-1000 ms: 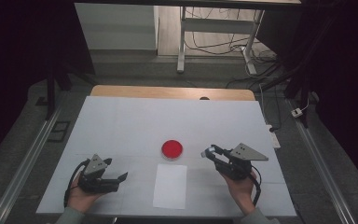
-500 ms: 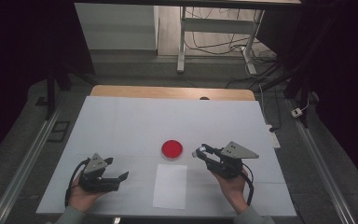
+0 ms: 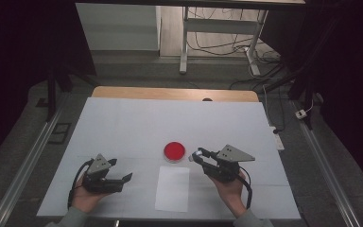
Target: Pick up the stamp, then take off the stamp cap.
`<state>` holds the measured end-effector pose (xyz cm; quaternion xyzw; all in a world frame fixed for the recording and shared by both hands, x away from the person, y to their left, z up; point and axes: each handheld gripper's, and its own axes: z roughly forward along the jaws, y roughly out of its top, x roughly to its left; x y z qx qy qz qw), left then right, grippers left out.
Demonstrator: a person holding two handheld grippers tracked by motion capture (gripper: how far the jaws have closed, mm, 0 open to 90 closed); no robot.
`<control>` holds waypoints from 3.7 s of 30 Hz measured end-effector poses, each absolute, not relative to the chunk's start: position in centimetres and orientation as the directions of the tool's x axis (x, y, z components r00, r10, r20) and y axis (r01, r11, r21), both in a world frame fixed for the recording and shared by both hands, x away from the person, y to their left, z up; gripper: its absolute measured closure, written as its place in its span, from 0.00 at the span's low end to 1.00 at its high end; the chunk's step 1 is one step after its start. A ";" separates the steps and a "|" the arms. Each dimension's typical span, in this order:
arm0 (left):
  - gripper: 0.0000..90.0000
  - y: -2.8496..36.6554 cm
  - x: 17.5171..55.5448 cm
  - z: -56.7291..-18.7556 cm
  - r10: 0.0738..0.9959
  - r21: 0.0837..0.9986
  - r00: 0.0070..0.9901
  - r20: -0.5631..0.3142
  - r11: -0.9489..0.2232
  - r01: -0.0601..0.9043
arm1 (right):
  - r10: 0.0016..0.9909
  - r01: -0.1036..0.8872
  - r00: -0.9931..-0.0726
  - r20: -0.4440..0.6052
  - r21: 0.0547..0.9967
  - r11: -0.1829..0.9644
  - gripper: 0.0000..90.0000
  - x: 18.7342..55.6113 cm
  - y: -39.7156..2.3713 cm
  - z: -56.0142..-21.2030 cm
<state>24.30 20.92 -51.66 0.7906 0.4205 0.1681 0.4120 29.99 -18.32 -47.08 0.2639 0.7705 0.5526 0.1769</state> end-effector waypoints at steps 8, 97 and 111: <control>0.20 21.0 24.2 -51.6 0.804 0.794 0.589 -0.079 -0.307 0.525 | 0.572 0.201 -0.820 0.017 0.944 0.260 0.71 29.9 -16.9 -47.1; 0.27 12.2 26.4 -47.6 0.678 0.828 0.734 0.038 -0.432 0.356 | 0.542 0.204 -0.839 0.050 0.952 0.228 0.72 30.4 -15.4 -46.6; 0.28 11.6 27.0 -46.7 0.680 0.825 0.733 -0.003 -0.412 0.386 | 0.537 0.196 -0.842 0.051 0.956 0.216 0.72 30.3 -15.3 -46.1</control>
